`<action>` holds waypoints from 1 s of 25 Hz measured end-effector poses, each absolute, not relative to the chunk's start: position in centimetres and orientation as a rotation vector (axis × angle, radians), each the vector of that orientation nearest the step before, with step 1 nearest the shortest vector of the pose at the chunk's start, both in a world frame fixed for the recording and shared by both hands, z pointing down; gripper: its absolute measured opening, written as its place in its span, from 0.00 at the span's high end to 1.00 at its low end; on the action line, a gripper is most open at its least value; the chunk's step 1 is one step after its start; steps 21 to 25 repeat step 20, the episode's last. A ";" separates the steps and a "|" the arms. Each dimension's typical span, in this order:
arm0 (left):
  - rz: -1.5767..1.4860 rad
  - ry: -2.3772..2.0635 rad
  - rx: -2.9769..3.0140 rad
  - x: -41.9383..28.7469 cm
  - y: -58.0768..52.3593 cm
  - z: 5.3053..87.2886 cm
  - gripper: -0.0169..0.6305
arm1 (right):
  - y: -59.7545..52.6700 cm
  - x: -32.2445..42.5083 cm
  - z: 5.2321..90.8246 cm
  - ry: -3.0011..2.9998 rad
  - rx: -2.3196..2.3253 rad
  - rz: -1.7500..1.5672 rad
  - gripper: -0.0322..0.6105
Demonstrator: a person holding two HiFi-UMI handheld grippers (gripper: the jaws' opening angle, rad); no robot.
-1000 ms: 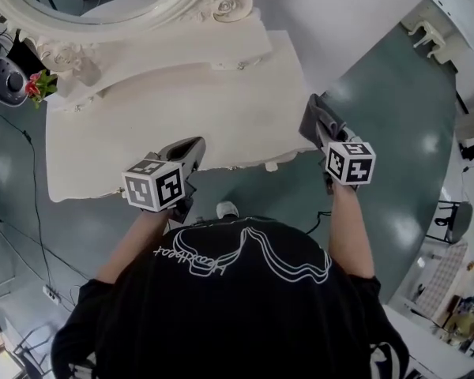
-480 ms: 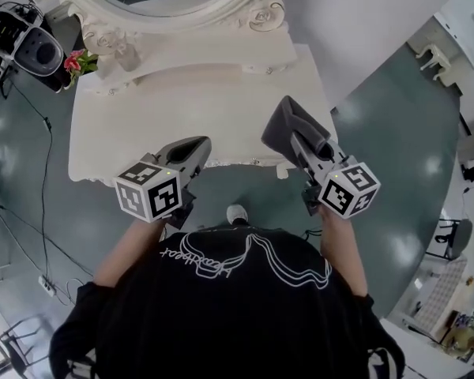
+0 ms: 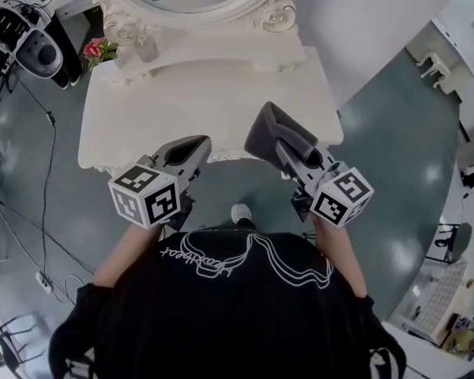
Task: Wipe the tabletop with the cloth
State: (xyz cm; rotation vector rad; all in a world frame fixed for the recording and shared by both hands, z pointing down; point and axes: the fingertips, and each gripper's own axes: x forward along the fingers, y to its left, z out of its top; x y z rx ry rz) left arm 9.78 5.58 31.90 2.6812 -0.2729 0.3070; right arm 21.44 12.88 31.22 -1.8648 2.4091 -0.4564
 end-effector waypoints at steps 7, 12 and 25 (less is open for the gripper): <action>0.305 -0.257 2.690 8.8 5.9 31.7 0.97 | 13.3 20.2 31.0 2.396 -1.875 -0.454 0.87; 0.304 -0.252 2.679 8.6 5.8 32.1 0.97 | 13.4 19.8 31.5 2.400 -1.884 -0.468 0.87; 0.322 -0.249 2.686 8.0 6.3 32.6 0.97 | 13.4 19.1 31.8 2.398 -1.890 -0.473 0.87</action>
